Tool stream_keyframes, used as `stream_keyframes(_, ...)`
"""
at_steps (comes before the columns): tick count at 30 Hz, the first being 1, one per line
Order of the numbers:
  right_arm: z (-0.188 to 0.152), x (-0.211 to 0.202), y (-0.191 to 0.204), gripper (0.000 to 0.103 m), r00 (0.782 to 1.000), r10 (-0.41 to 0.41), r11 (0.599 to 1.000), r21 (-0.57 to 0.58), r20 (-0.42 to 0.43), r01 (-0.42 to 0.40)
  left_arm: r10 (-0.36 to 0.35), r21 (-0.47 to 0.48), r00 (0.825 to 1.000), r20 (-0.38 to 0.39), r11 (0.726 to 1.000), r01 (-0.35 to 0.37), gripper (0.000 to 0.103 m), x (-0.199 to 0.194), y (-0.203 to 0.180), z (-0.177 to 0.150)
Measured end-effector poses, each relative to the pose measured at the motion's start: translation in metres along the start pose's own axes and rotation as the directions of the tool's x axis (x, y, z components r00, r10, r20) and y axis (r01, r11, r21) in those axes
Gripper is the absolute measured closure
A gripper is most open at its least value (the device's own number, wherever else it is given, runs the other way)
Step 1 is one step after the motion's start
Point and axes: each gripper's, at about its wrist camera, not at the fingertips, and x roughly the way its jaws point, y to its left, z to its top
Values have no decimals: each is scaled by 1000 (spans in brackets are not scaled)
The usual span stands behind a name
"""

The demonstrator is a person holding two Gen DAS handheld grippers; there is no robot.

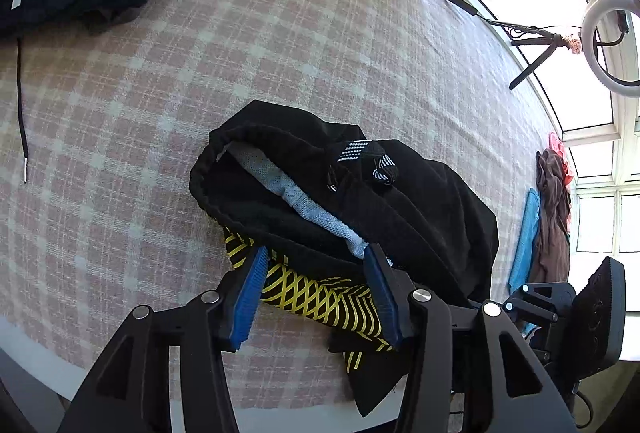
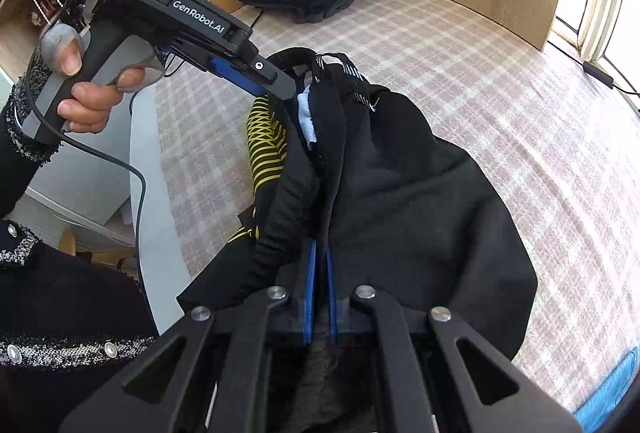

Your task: Fold clothes

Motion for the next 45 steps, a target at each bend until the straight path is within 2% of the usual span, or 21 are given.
stream_keyframes(3,2,-2,6,98,1000,-2,1000,-13,9,2,20,29,1000,-4,999,-20,63,5,-5,-2)
stream_keyframes(6,3,-7,-1,98,999,-30,999,19,25,30,12,39,1000,0,999,-12,90,5,0,-10)
stream_keyframes(8,3,-15,-12,98,997,-64,997,57,50,61,13,56,1000,28,998,-15,99,-5,5,-19)
stream_keyframes(11,3,-35,-31,99,989,-118,985,139,94,104,23,70,997,80,997,-29,100,-24,18,-28)
stream_keyframes(14,-1,-64,-51,99,969,-201,955,247,144,161,52,52,987,151,997,-61,101,-56,41,-29)
stream_keyframes(20,-32,-99,-84,99,924,-338,853,474,177,221,112,10,951,289,993,-120,103,-118,87,-31)
stream_keyframes(21,-37,-101,-89,99,921,-349,836,502,174,222,101,-3,956,276,995,-104,103,-117,98,-26)
stream_keyframes(25,-45,-76,-102,99,942,-314,816,541,121,203,34,0,983,182,999,-35,103,-80,111,-19)
stream_keyframes(27,-47,-67,-104,99,948,-303,808,553,98,201,-20,60,989,143,998,11,103,-67,98,-25)
stream_keyframes(29,-49,-69,-103,99,948,-301,805,561,104,194,33,174,989,142,983,-58,98,-58,77,-33)
stream_keyframes(31,-50,-71,-103,99,947,-302,802,565,105,193,83,266,988,127,957,-114,85,-46,59,-36)
stream_keyframes(32,-50,-71,-104,99,947,-305,801,565,103,196,99,305,988,115,943,-130,82,-38,51,-37)
stream_keyframes(35,-45,-70,-105,98,947,-307,803,559,90,207,158,428,982,103,884,-188,80,-19,27,-42)
stream_keyframes(37,-41,-68,-104,98,949,-304,808,551,86,209,197,480,973,122,846,-232,73,-8,13,-41)
stream_keyframes(39,-38,-63,-102,98,953,-293,816,539,74,209,244,500,957,156,817,-289,74,5,5,-30)
stream_keyframes(41,-36,-57,-99,96,959,-279,824,527,58,208,267,522,947,179,790,-321,96,18,-1,-20)
stream_keyframes(42,-35,-56,-98,97,959,-279,826,522,55,211,265,526,949,172,790,-316,101,22,-3,-15)
stream_keyframes(45,-26,-76,-98,99,942,-323,818,529,97,226,178,509,962,207,820,-261,101,-28,-14,15)
